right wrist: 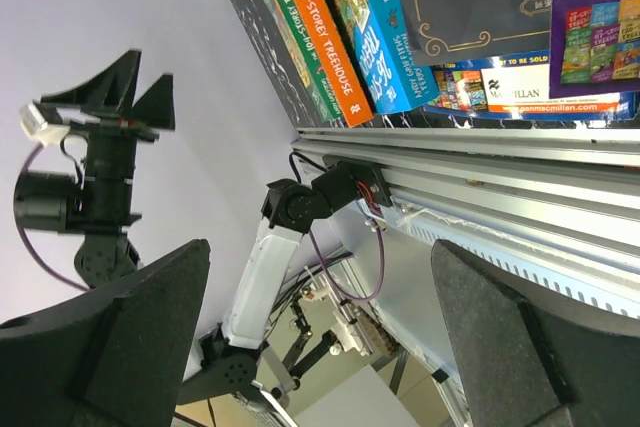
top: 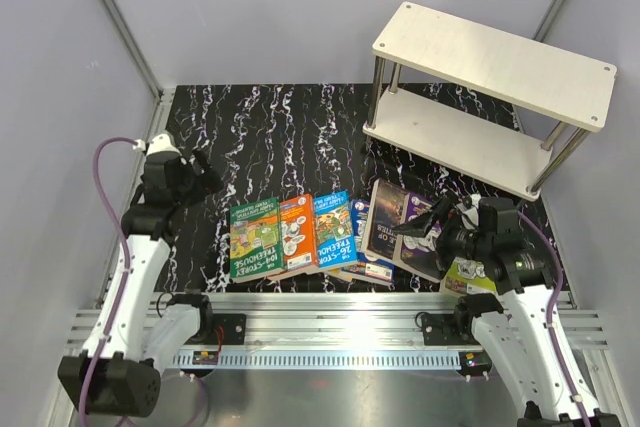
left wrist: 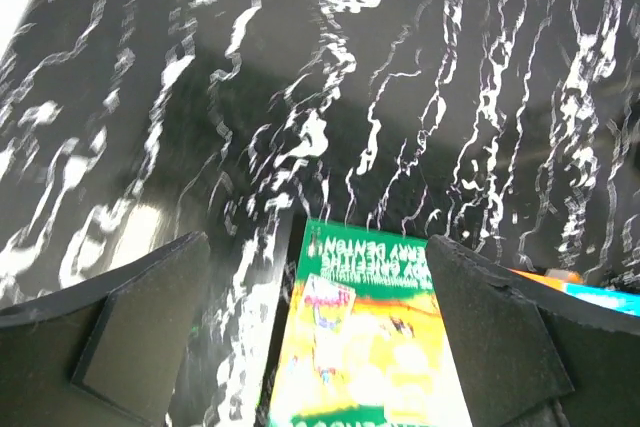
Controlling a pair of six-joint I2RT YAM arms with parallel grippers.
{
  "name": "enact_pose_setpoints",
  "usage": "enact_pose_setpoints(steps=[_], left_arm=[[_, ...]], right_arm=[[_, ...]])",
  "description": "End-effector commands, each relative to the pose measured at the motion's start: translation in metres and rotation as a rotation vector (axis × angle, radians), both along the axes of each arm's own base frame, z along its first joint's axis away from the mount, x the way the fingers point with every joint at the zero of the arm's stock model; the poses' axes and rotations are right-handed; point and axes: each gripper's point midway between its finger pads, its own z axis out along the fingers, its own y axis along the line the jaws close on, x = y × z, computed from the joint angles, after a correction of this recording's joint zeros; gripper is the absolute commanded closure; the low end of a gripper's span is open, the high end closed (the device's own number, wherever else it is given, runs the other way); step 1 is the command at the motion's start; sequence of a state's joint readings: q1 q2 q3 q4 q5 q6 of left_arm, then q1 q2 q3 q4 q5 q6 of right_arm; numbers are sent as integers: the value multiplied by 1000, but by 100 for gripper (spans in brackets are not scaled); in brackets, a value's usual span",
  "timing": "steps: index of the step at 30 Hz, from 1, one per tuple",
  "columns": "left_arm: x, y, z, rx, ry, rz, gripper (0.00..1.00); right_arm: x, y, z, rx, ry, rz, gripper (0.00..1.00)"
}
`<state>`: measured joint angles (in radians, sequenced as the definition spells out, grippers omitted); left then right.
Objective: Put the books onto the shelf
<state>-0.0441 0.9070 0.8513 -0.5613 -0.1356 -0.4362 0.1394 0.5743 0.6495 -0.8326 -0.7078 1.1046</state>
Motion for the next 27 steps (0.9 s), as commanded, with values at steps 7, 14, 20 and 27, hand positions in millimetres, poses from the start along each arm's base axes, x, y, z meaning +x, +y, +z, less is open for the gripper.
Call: enact_pose_setpoints(steps=[7,14,20,27], left_arm=[[-55,2,-11,-80,157,120,1],[-79,-29,-50,-232,272,95,1],[-82,-83,-65,-155,380,-41,1],[-76,-131,-102,-112,502,-151,1]], right_arm=[[-4,2,-11,-10,-3,47,0],[-3,3,-18,-48,-3,112,0],[-1,12,-14,-17,-35,150,0],[3,10,-3,-80,-83,185,0]])
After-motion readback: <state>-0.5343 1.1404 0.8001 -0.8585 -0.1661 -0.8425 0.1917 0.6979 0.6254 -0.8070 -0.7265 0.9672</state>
